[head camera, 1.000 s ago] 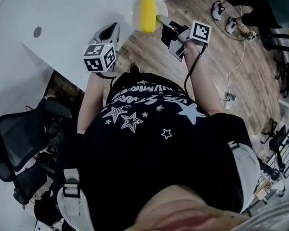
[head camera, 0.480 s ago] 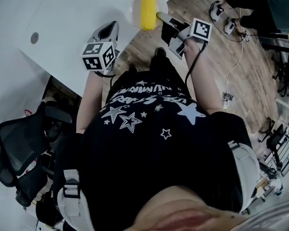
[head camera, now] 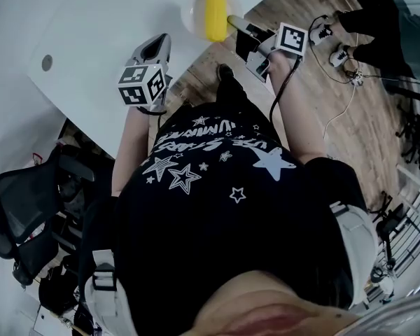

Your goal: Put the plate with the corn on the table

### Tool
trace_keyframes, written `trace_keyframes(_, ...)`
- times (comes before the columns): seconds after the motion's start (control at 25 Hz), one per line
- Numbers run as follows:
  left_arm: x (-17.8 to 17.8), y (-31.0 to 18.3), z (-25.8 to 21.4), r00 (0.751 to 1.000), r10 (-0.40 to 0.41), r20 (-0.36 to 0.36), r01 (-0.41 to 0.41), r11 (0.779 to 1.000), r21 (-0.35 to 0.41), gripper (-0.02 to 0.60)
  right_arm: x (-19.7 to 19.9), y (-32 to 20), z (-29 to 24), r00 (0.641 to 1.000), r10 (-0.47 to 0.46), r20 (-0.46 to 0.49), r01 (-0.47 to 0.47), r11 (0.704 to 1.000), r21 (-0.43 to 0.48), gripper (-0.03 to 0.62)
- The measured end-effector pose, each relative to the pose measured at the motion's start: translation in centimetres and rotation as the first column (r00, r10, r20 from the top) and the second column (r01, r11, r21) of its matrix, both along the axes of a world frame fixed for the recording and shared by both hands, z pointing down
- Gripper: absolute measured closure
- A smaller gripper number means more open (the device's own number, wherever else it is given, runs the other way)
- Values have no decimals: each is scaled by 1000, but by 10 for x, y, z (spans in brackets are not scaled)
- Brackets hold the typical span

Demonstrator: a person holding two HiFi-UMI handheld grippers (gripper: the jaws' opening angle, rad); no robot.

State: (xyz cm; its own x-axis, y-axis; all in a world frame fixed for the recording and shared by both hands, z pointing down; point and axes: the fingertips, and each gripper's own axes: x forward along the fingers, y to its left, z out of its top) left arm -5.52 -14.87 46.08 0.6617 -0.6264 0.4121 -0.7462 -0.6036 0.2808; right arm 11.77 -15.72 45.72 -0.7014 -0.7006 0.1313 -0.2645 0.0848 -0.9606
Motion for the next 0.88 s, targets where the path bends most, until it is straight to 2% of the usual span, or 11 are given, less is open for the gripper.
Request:
trace_keyframes(0.2,44,-43,-1,998,-51,22,51,998,-23,577,40,-48,10,999,-51,17,52,998,-39,562)
trace_keyframes(0.56,90,-87,26,994,-97,57,100,993,-63,577,87,-102,43,994,-111,4,111,992,-67,562)
trace_keyframes(0.88,118,-124,31,987,-145,64,150,984,-94,577,115,-140,58,989,-146,-4,144,985,-99,562)
